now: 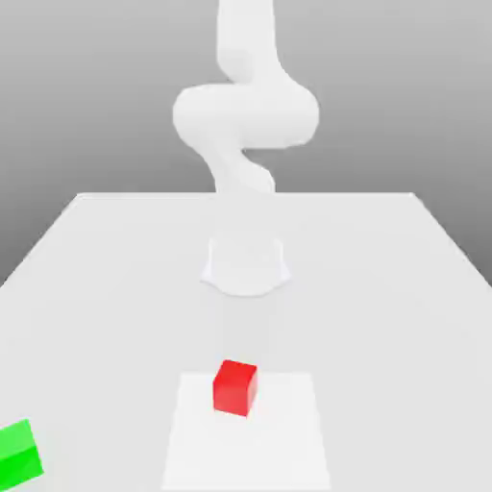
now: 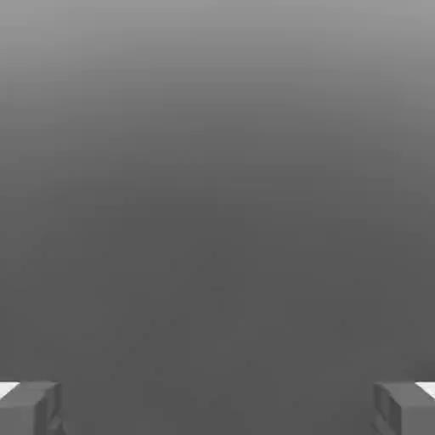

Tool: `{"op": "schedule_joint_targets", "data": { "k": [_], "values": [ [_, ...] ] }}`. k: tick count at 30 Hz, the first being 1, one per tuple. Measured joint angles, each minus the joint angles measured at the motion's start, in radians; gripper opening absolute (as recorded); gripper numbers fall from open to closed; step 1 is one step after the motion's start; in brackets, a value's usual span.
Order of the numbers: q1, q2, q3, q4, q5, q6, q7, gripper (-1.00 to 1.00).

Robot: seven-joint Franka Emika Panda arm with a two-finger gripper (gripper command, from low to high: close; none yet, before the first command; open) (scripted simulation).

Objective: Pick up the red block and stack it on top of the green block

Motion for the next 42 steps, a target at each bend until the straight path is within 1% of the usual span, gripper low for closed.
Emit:
{"op": "schedule_joint_targets", "data": {
  "k": [13,17,19,24,25,32,39,42],
  "values": [
    [-0.068,0.459,0.041,-0.347,-0.015,0.311,0.162,0.00],
    [-0.075,0.632,0.040,-0.468,0.003,0.426,0.203,0.00],
    [-0.076,0.712,0.038,-0.485,0.004,0.488,0.213,0.00],
    [-0.062,0.895,0.016,-0.468,-0.024,0.643,0.237,0.00],
    [-0.057,0.927,0.009,-0.464,-0.028,0.671,0.240,-1.00],
    [-0.057,0.933,0.009,-0.463,-0.032,0.677,0.244,-1.00],
    [-0.066,0.710,0.028,-0.493,0.007,0.483,0.215,-1.00],
    [-0.087,0.727,-0.020,-0.415,0.046,0.420,0.168,-1.00]
  ]
}}
